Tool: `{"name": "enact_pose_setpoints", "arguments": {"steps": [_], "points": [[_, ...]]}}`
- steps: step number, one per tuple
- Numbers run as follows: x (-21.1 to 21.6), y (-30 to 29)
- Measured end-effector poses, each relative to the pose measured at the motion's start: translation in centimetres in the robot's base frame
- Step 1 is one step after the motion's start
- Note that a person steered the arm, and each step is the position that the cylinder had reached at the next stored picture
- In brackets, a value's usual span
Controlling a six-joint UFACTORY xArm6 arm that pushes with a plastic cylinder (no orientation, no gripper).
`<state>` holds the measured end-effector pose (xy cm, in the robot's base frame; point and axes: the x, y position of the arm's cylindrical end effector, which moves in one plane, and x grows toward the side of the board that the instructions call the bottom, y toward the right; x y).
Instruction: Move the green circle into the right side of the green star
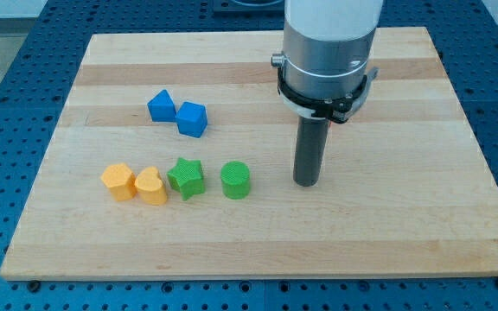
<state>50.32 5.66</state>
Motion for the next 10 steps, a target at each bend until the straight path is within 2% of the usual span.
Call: {"name": "enact_pose_setpoints", "arguments": {"steps": [2, 3, 6, 10], "points": [[1.7, -1.0], [2.4, -3.7], [1.6, -4.2], [1.5, -9.4]]}}
